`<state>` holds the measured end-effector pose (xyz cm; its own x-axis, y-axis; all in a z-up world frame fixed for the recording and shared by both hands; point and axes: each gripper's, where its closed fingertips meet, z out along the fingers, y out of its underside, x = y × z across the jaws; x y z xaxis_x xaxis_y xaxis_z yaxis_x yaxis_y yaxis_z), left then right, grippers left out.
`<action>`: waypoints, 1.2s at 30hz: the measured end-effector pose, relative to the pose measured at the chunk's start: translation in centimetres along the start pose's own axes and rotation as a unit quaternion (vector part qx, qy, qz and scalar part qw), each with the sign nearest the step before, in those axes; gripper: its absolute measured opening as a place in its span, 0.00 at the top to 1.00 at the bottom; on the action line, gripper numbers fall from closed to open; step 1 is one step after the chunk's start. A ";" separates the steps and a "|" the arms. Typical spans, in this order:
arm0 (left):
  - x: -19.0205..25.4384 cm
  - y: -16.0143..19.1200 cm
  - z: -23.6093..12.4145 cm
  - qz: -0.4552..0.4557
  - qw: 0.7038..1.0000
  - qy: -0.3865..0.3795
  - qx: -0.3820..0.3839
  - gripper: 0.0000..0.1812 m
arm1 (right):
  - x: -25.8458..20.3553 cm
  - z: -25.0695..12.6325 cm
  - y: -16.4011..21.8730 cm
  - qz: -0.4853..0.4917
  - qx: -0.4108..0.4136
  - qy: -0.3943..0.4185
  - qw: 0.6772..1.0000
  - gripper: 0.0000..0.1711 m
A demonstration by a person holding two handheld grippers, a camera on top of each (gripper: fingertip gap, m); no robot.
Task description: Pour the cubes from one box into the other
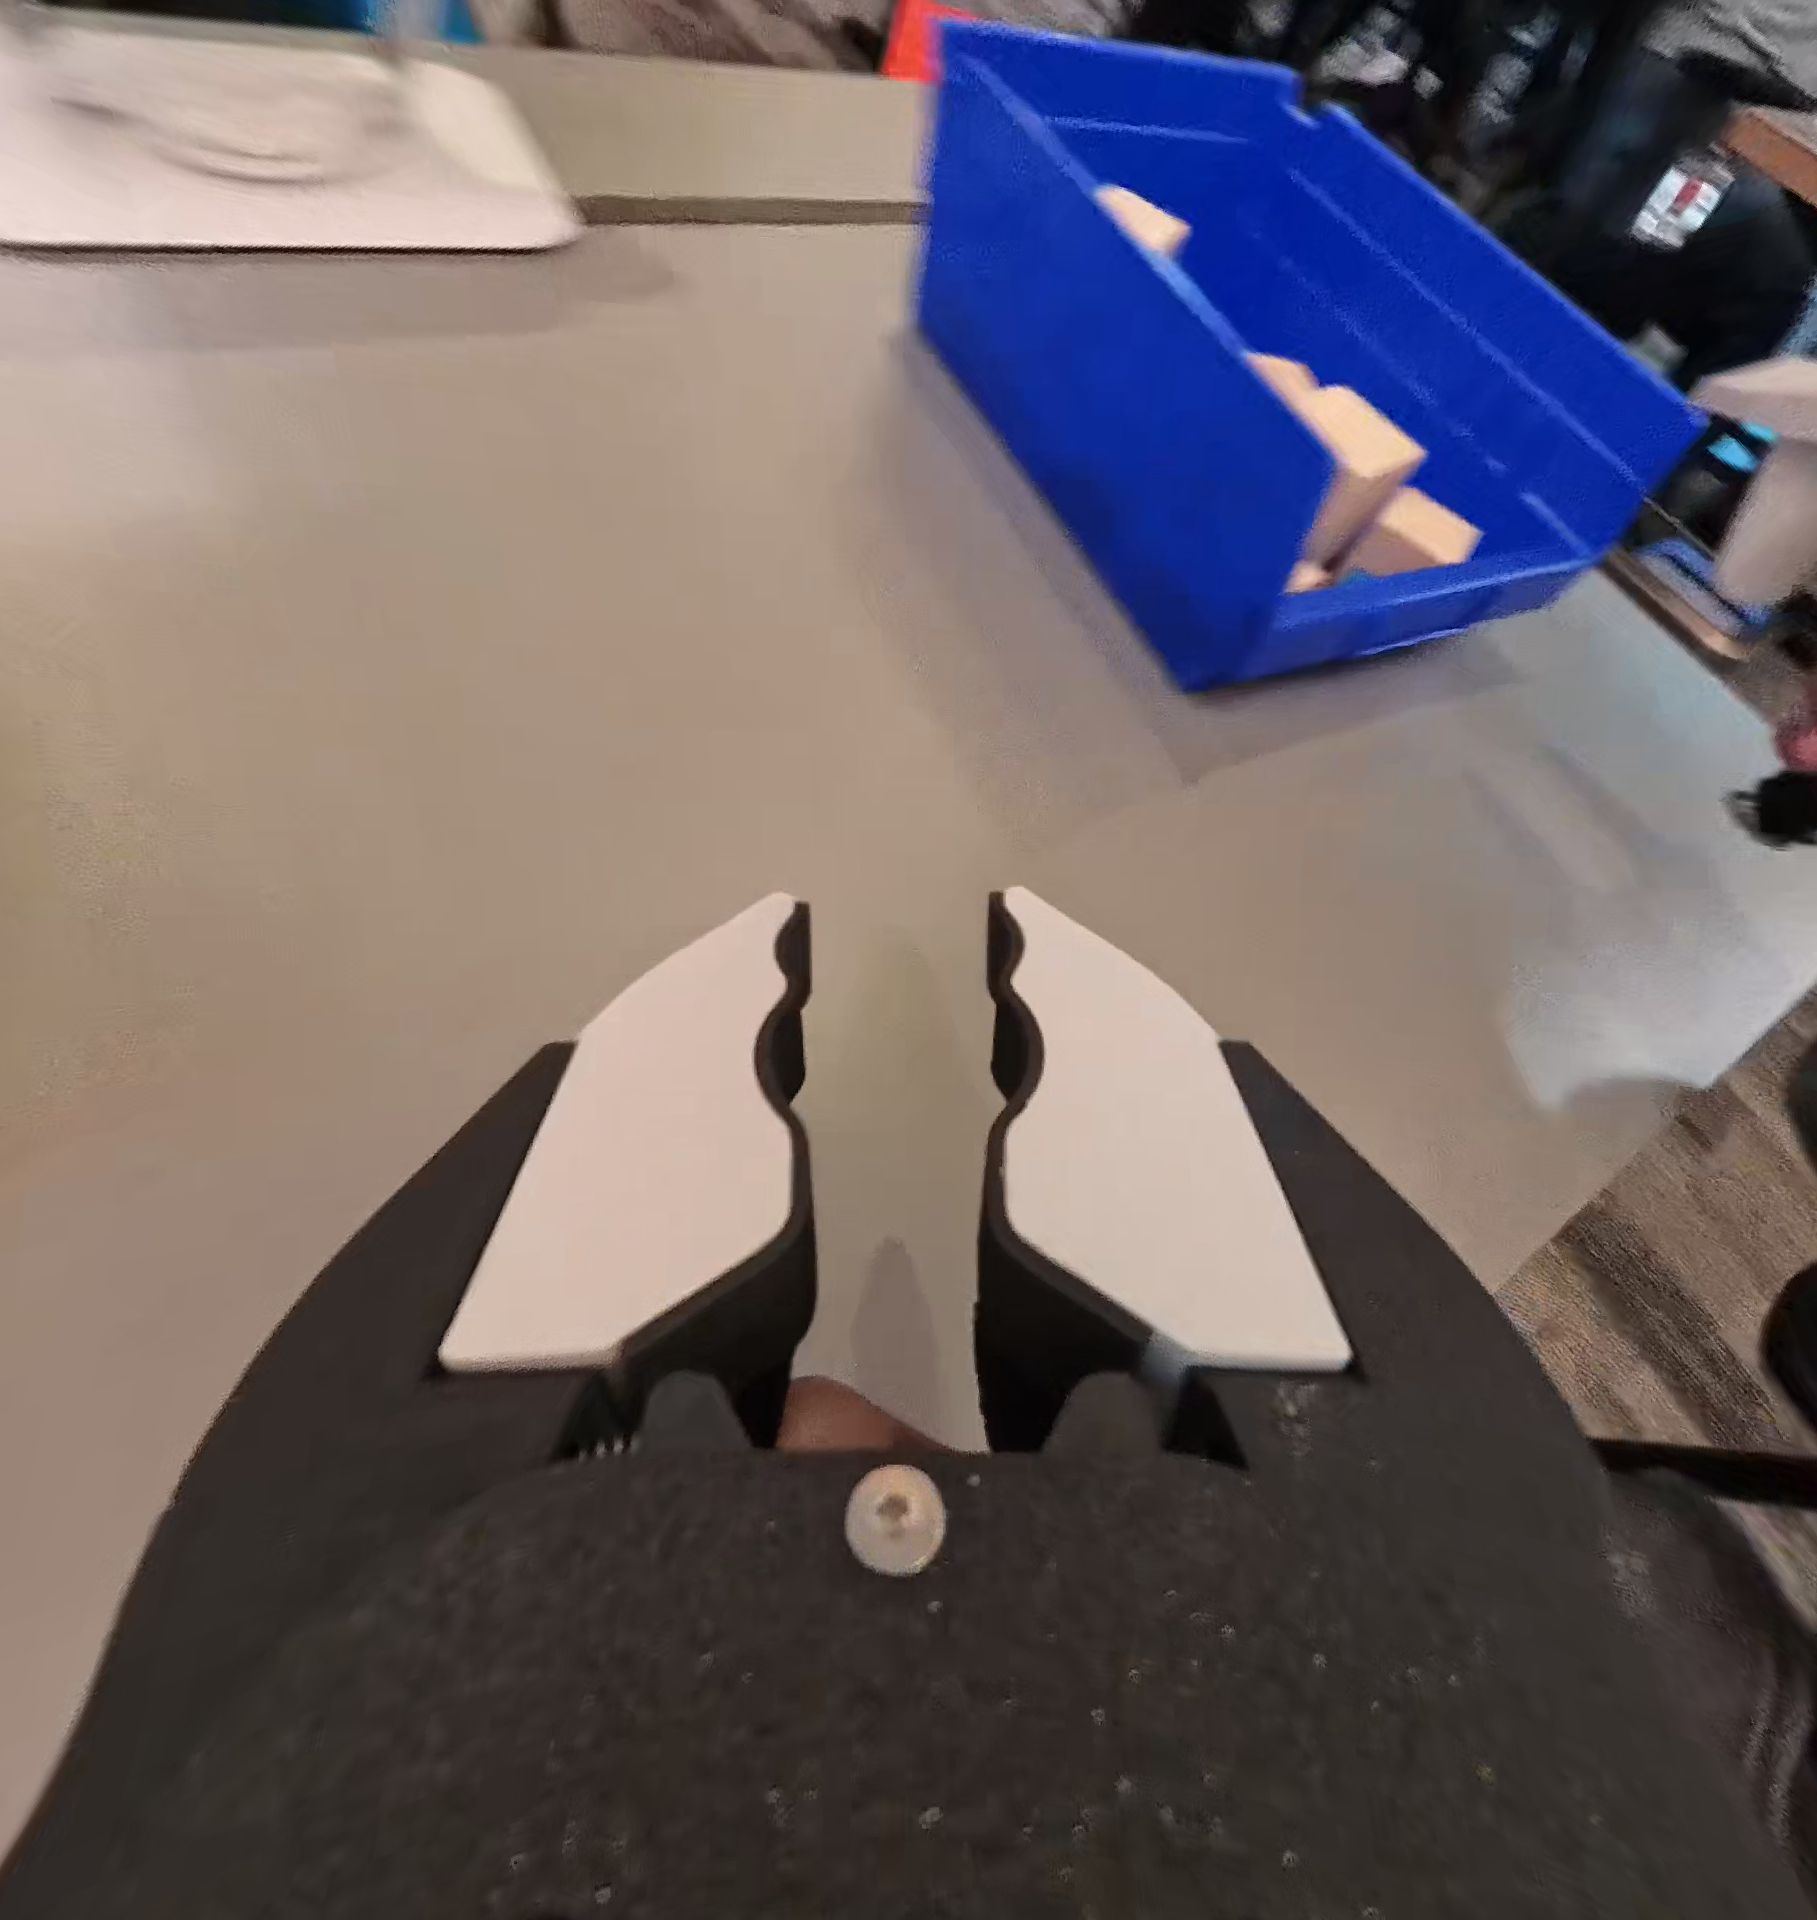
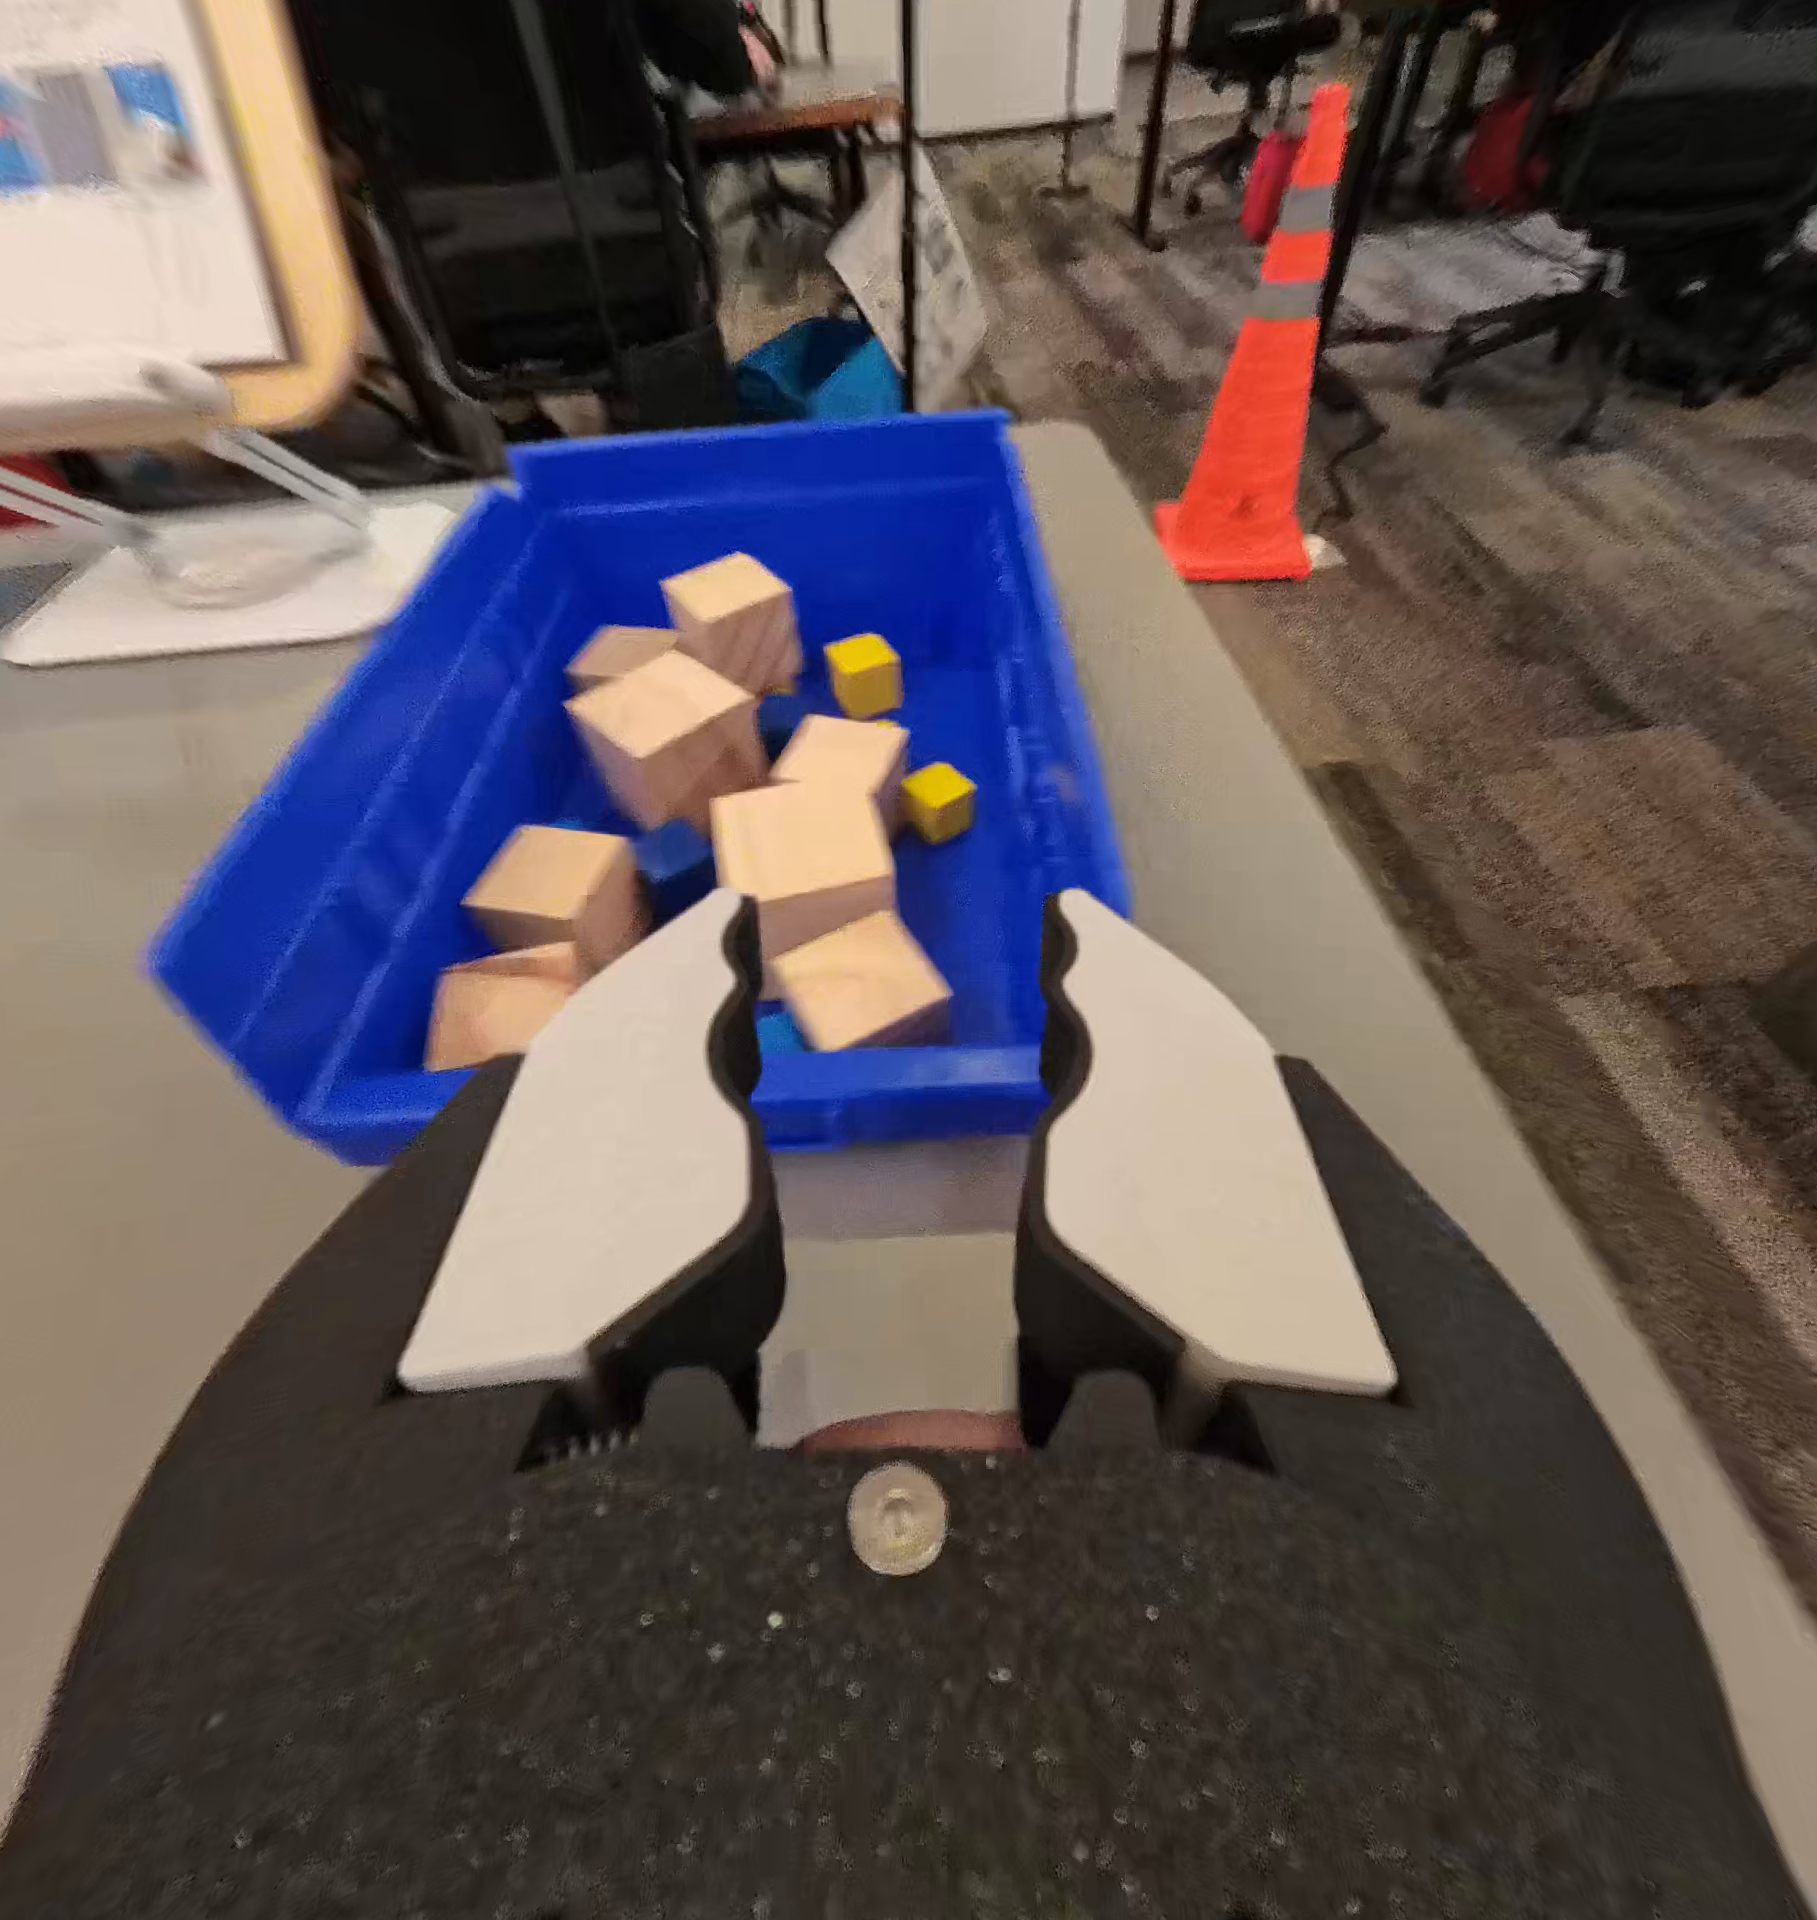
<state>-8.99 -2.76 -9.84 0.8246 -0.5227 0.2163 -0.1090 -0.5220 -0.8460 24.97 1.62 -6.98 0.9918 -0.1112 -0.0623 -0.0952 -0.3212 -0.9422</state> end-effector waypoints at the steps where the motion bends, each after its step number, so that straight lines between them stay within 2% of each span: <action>1: 2.6 -0.5 2.7 0.010 1.000 0.013 -0.008 0.81 | 1.3 0.5 0.2 -0.008 -0.024 0.022 0.999 0.70; 4: 8.7 -2.0 10.1 0.038 0.999 0.019 -0.016 0.76 | 3.7 2.0 2.1 0.007 -0.038 0.034 0.999 0.70; 7: 10.5 -3.7 15.9 0.052 0.998 -0.029 -0.010 0.75 | 3.8 3.6 4.6 0.017 -0.061 -0.005 0.998 0.63; 9: 9.8 -4.8 18.5 0.026 0.998 -0.065 -0.007 0.79 | 3.9 4.6 5.1 0.024 -0.072 -0.016 0.997 0.63; 10: 9.8 -4.8 19.6 -0.001 0.998 -0.059 -0.015 0.82 | 3.8 5.2 5.1 0.028 -0.073 -0.019 0.997 0.63; 11: 9.8 -4.8 20.2 -0.023 0.998 -0.051 -0.021 0.87 | 3.8 5.8 5.1 0.030 -0.075 -0.019 0.997 0.64; 13: 9.4 -4.9 20.3 -0.026 0.997 -0.064 -0.016 0.90 | 3.5 6.6 5.1 0.033 -0.079 -0.020 0.996 0.66; 14: 9.3 -4.8 20.0 -0.022 0.997 -0.077 -0.018 0.92 | 2.8 6.5 4.8 0.043 -0.072 -0.036 0.996 0.79; 16: 9.0 -4.5 19.4 -0.017 0.995 -0.098 -0.021 0.94 | 3.1 6.0 4.5 0.054 -0.070 -0.019 0.996 0.95; 17: 8.8 -4.4 19.0 -0.020 0.995 -0.100 -0.022 0.94 | 2.9 5.8 4.5 0.045 -0.075 -0.022 0.996 0.98; 21: 7.1 -3.5 16.5 -0.035 0.994 -0.102 -0.014 0.96 | 0.0 4.0 3.6 0.013 -0.059 -0.011 0.998 0.99; 24: 4.4 -3.4 12.7 -0.034 0.993 -0.110 0.001 0.96 | -4.4 2.1 2.5 -0.003 -0.034 -0.027 0.999 0.98; 27: -0.3 -3.9 7.4 -0.020 0.989 -0.146 0.015 0.97 | -10.9 0.8 2.7 -0.008 -0.020 -0.065 0.998 0.98; 31: -7.9 -3.6 1.1 -0.008 0.980 -0.200 0.015 0.97 | -20.5 0.8 4.3 -0.040 -0.044 -0.108 0.992 0.98; 33: -11.3 -3.1 -0.6 -0.024 0.978 -0.207 0.017 0.97 | -24.4 1.3 5.0 -0.039 -0.054 -0.117 0.991 0.98; 36: -15.2 -1.5 -0.9 -0.010 0.979 -0.204 0.000 0.97 | -27.7 2.2 7.5 -0.030 -0.093 -0.114 0.989 0.98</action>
<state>-21.84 5.33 -11.46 0.9797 -0.1996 0.0193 -0.0911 -0.5291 -0.8437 -3.07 4.36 -12.99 0.9876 0.1211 -0.1004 -0.0285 -0.4903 -0.8711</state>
